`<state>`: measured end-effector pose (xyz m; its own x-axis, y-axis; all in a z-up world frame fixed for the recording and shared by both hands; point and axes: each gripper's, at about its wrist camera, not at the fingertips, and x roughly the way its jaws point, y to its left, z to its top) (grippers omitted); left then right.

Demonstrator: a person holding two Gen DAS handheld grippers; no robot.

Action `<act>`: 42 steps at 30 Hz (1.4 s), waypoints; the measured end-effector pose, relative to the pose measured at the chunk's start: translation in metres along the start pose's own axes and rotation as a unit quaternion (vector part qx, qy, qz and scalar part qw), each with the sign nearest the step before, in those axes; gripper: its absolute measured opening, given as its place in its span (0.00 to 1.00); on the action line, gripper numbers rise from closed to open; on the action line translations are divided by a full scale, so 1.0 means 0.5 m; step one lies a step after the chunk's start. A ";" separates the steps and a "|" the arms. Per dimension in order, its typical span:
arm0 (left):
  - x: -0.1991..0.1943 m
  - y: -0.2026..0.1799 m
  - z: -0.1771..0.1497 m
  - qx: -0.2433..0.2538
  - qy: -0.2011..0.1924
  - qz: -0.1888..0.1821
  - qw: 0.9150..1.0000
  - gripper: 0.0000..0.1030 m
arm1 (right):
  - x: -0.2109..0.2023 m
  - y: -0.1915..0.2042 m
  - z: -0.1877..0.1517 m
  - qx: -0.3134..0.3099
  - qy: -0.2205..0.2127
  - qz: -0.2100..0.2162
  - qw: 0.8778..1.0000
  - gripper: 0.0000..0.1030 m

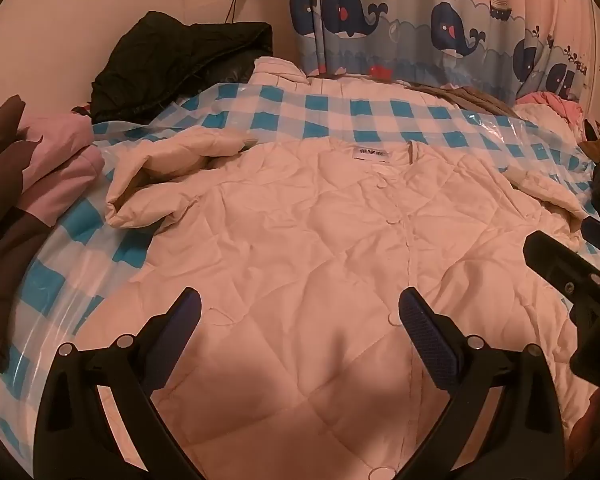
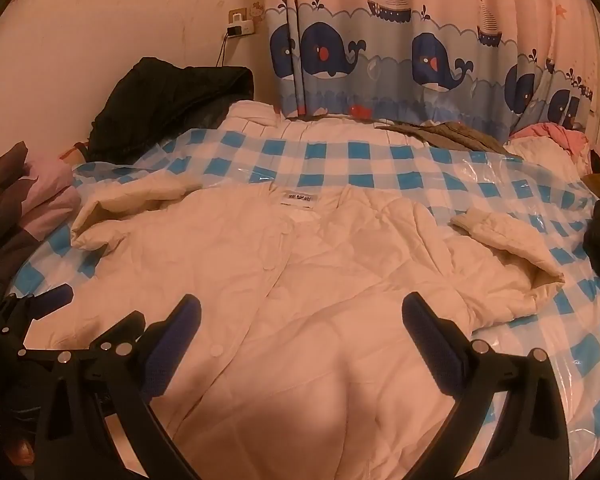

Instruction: Fold large clothes

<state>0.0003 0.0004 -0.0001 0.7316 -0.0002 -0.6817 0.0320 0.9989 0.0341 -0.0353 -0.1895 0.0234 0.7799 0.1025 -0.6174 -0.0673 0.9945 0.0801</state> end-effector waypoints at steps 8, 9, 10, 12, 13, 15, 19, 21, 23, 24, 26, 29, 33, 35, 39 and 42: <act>0.004 0.005 0.001 0.001 0.001 -0.002 1.000 0.93 | 0.000 0.000 0.001 -0.001 0.000 0.000 1.000 0.94; 0.003 0.003 0.000 0.001 0.000 -0.001 1.000 0.93 | 0.000 0.000 0.000 -0.001 0.000 0.000 1.000 0.94; 0.004 0.004 -0.001 0.001 0.000 -0.001 1.000 0.93 | 0.000 0.000 0.000 -0.002 0.000 -0.001 1.000 0.94; 0.003 0.002 -0.002 0.000 0.000 -0.001 1.000 0.93 | 0.000 0.000 0.000 -0.002 0.000 0.000 1.000 0.94; 0.003 0.002 -0.002 0.001 0.000 -0.001 1.000 0.93 | 0.000 0.001 -0.003 -0.003 0.000 0.000 1.000 0.94; 0.003 0.001 -0.003 0.000 0.000 0.000 1.000 0.93 | 0.000 0.001 -0.002 -0.002 -0.001 -0.001 1.000 0.94; 0.004 0.001 -0.004 0.001 0.000 0.000 1.000 0.93 | 0.001 0.004 -0.006 -0.004 -0.003 -0.002 1.000 0.94; 0.006 -0.005 -0.013 0.001 0.001 -0.001 1.000 0.92 | 0.001 0.005 -0.006 -0.005 -0.002 -0.001 1.000 0.94; 0.006 -0.006 -0.014 0.001 0.000 0.000 1.000 0.93 | 0.001 0.006 -0.006 -0.005 -0.003 -0.002 1.000 0.94; 0.005 -0.007 -0.014 0.002 0.000 0.000 1.000 0.93 | 0.001 0.006 -0.007 -0.005 -0.003 -0.002 1.000 0.94; 0.006 -0.006 -0.015 0.002 0.000 0.001 1.000 0.93 | 0.001 0.006 -0.005 -0.005 -0.003 -0.003 1.000 0.94; 0.006 -0.007 -0.014 0.002 0.000 0.000 1.000 0.93 | 0.001 0.005 -0.008 -0.005 -0.002 -0.003 1.000 0.94; 0.006 -0.006 -0.013 0.003 0.001 0.001 1.000 0.93 | -0.002 0.005 -0.005 -0.004 -0.008 0.001 1.000 0.94; 0.006 -0.006 -0.013 0.003 0.001 0.002 1.000 0.92 | -0.013 0.003 -0.005 -0.004 -0.021 0.000 1.000 0.94; 0.010 -0.008 -0.015 0.004 0.001 0.002 1.000 0.93 | -0.026 0.005 0.003 -0.008 -0.033 -0.006 0.999 0.94; 0.010 -0.008 -0.015 0.005 0.002 0.003 1.000 0.93 | -0.023 0.008 0.006 -0.011 -0.027 -0.004 1.000 0.94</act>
<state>-0.0012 -0.0033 -0.0092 0.7297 0.0057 -0.6837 0.0340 0.9984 0.0446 -0.0428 -0.1870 0.0334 0.8126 0.0944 -0.5751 -0.0747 0.9955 0.0580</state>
